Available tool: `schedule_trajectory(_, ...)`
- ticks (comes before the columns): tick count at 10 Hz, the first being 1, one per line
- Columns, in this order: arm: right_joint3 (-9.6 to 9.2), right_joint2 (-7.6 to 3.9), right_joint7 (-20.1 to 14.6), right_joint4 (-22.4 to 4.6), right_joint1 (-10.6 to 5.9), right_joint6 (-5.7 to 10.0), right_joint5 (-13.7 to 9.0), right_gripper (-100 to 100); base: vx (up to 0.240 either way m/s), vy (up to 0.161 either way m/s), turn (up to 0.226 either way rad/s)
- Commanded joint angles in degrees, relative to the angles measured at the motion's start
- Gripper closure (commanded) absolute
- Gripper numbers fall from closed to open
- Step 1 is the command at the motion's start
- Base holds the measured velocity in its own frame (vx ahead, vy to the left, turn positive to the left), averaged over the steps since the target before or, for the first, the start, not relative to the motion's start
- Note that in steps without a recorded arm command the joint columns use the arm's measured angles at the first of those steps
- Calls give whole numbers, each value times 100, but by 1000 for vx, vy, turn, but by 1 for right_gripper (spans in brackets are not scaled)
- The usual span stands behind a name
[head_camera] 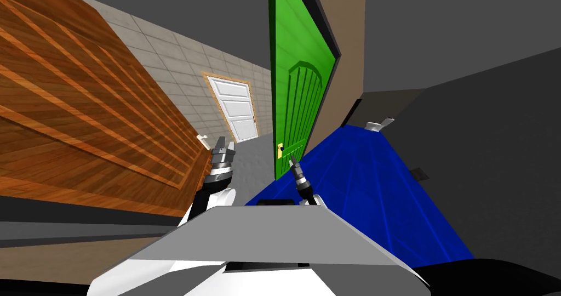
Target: Push the door open
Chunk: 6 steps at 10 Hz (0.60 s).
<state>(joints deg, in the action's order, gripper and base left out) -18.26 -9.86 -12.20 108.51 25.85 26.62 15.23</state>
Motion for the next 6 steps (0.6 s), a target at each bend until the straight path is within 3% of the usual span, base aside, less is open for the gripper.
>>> schedule_trajectory(1,-209,-36,-143,-215,-35,-70,131,-100,133,-111,51)
schedule_trajectory(6,-690,-185,-512,-618,-50,-256,426,-100,122,-135,54)
